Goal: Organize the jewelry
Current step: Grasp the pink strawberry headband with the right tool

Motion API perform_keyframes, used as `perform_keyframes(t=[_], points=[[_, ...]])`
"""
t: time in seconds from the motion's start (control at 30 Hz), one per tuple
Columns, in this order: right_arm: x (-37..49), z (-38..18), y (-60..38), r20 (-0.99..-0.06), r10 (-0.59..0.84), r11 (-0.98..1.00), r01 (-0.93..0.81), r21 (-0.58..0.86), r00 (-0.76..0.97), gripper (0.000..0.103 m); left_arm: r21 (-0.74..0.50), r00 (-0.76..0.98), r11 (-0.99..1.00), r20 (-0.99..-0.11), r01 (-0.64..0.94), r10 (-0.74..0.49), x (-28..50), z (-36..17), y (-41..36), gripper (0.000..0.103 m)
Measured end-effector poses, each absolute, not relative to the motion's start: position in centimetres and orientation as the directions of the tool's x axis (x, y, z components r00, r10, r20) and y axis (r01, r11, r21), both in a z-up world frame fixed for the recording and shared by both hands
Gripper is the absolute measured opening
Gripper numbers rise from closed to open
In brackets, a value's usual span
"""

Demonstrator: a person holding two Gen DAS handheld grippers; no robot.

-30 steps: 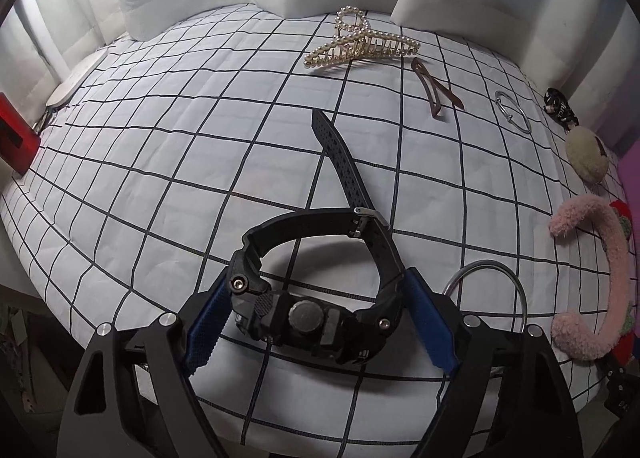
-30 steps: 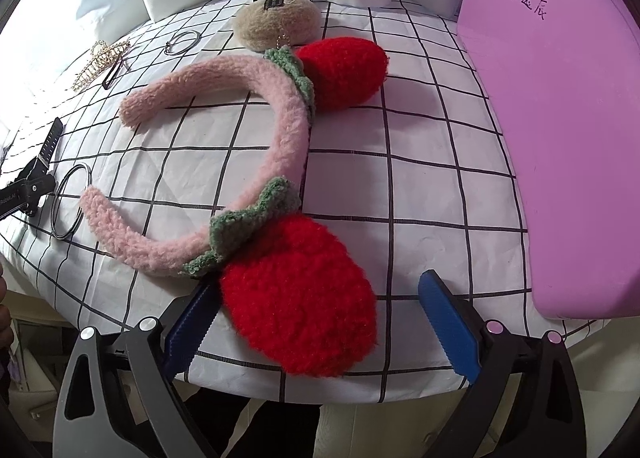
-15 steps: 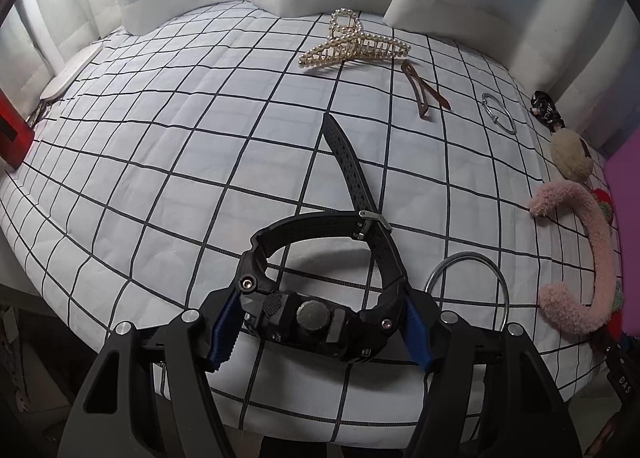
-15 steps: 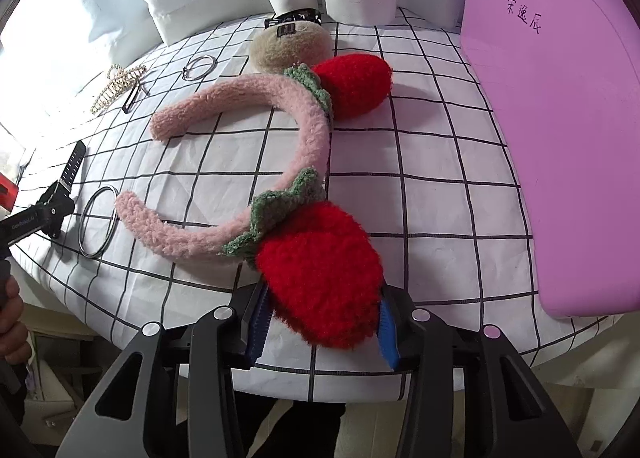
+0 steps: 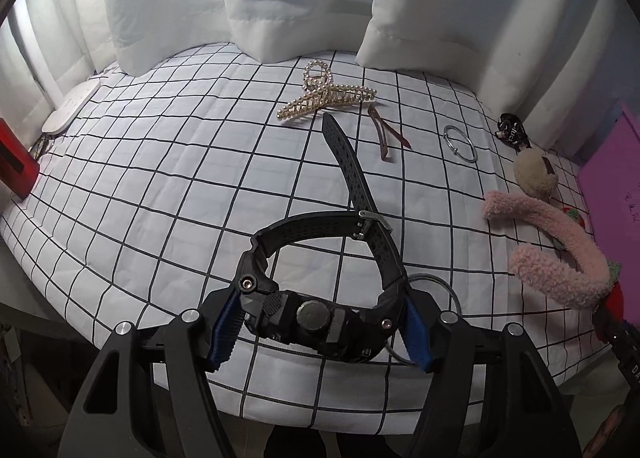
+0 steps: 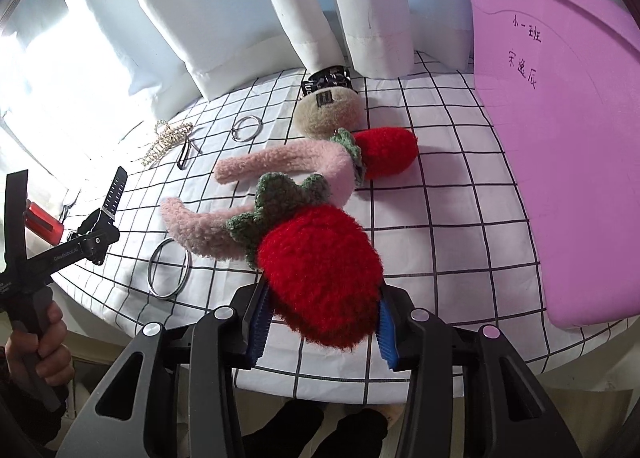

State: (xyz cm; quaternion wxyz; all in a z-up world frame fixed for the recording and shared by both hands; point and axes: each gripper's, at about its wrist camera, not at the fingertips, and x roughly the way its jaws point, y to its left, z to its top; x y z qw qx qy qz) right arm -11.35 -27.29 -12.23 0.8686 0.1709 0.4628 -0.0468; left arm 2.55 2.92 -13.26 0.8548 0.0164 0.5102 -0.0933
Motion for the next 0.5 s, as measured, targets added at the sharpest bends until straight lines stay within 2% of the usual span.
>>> perform_keyframes(t=[0.5], points=[[-12.7, -7.2, -27.9, -0.739, 0.063, 0.926, 0.237, 0.294, 0.671, 0.042, -0.081, 0.517, 0.964, -0.831, 0.253, -0.206, 1.6, -8.0, 0.8, 0.065]])
